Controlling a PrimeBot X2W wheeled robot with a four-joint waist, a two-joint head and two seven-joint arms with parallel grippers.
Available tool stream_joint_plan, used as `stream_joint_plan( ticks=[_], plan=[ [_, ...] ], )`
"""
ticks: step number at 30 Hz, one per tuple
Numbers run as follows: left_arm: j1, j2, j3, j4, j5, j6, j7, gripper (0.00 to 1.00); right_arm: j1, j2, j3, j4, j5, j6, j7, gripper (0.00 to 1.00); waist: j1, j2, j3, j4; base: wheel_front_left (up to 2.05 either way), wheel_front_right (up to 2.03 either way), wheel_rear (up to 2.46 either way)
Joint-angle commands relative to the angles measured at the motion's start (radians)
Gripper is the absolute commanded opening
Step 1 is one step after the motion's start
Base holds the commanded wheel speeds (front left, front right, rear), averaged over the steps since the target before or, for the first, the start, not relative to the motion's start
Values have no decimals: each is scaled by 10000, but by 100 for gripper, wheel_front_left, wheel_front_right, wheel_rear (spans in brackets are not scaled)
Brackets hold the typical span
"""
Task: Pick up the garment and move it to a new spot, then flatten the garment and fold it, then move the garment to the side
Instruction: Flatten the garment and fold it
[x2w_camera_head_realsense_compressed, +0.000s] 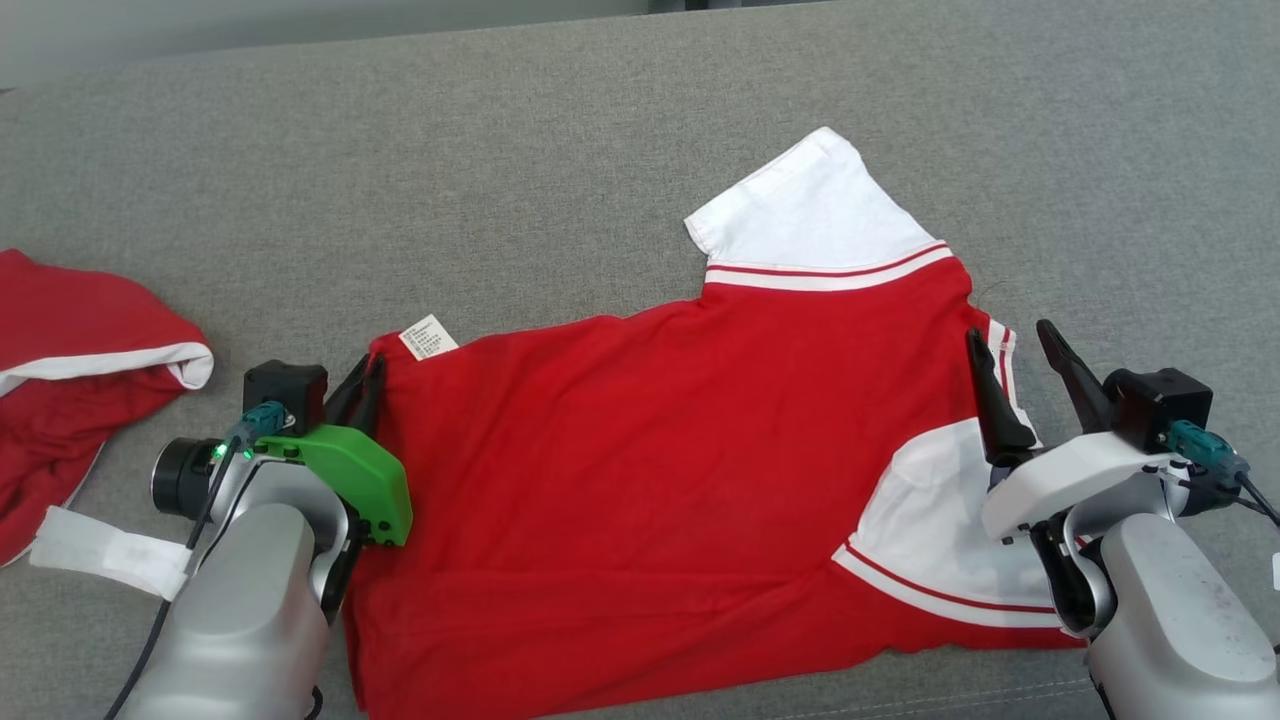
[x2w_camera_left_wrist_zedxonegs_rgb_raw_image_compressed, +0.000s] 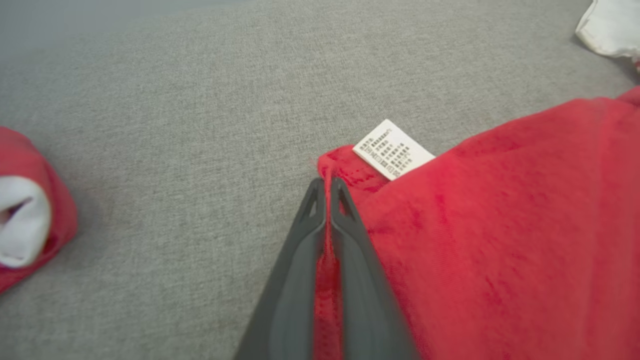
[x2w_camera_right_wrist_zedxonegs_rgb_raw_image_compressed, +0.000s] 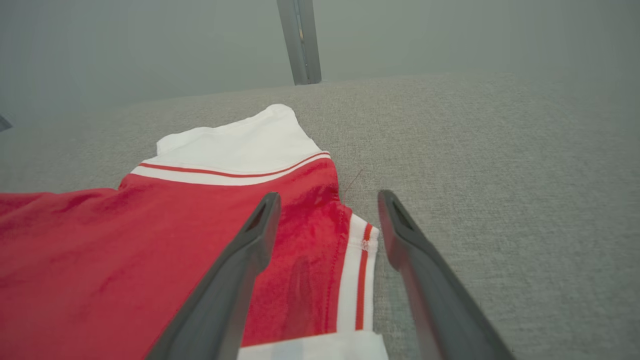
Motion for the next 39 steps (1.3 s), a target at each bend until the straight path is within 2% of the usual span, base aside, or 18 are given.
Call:
stream_joint_plan(
  ticks=[1,5,12,18,27,36,38,39],
  plan=[
    [-197,64,10,-39,-82,8,7,0,-138,-1,24,-30,-10,-12,-2,100,-1,0,19,18,0,0,0],
    [-260,104,278,-419,-255,8,5,0,-381,-27,69,25,136,-12,-2,100,-1,0,136,112,0,0,0],
    [-10,-284,910,-1069,-330,8,5,0,-1620,-326,386,619,252,-12,24,100,-1,0,384,630,0,0,0],
    [30,-811,1352,-1660,-80,28,5,0,-3577,-715,974,2139,194,-12,1254,100,-1,0,704,1383,0,0,0],
    [-329,-1242,1083,-2104,63,14,7,0,-5626,-1298,888,4019,-157,-12,2697,100,-1,0,1400,2304,0,0,0],
    [-551,-1276,297,-2553,-571,10,7,0,-6669,-1431,969,5251,-406,-12,3457,100,-1,0,1949,2637,0,0,0],
    [-618,-1277,198,-2565,-645,10,7,0,-6690,-1374,1064,5426,-396,-12,3552,81,-1,0,2008,2655,0,0,0],
    [-627,-1278,169,-2559,-687,10,7,0,-6721,-1358,1096,5497,-368,-12,3543,66,-1,0,2024,2658,0,0,0]
  ],
)
